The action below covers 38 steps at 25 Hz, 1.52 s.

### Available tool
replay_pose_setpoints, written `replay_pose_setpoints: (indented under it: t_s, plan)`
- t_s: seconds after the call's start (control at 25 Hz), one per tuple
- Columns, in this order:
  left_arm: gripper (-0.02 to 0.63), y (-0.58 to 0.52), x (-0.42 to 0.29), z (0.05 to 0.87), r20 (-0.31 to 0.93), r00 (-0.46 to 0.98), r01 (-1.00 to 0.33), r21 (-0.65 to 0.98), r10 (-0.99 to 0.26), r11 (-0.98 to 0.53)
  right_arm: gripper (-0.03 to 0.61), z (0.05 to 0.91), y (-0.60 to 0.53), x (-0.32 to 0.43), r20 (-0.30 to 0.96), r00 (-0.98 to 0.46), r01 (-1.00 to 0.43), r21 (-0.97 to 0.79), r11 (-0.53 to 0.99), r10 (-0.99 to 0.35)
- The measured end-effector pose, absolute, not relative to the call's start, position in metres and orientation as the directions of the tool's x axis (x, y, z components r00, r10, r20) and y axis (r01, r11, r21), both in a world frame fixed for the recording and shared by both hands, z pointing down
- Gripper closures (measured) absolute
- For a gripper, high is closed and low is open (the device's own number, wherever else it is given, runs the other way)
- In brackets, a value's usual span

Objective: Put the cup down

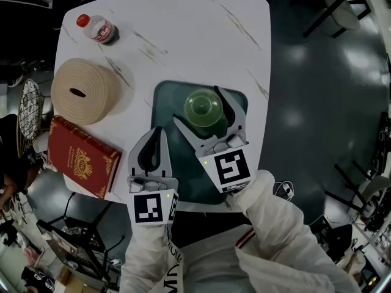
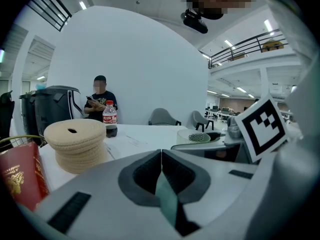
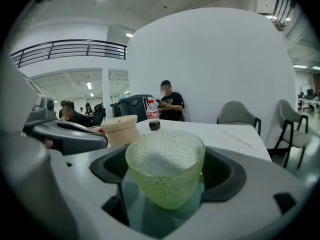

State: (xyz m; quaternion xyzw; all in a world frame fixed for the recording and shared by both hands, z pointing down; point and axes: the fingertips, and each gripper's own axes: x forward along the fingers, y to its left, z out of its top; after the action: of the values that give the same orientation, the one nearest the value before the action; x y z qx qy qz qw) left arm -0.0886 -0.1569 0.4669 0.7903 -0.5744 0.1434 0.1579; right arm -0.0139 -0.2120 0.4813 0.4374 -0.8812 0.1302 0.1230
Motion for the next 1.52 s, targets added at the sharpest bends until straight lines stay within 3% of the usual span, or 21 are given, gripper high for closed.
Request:
replay_pose_setpoints:
  t_s: [0.68,1.52]
  plan:
    - [0.601,-0.114,-0.107,0.448,0.365,0.338,-0.940,0.079,-0.868,-0.333,0.158,0.433,-0.167,0.001,0.185,-0.495,-0.868,-0.075,0.490,-0.849]
    - [0.601,-0.028,-0.121,0.406,0.305,0.434,-0.896,0.049,-0.848,-0.441,0.160,0.407,-0.056,0.024,0.235,-0.351,-0.936,-0.130,0.329,-0.906]
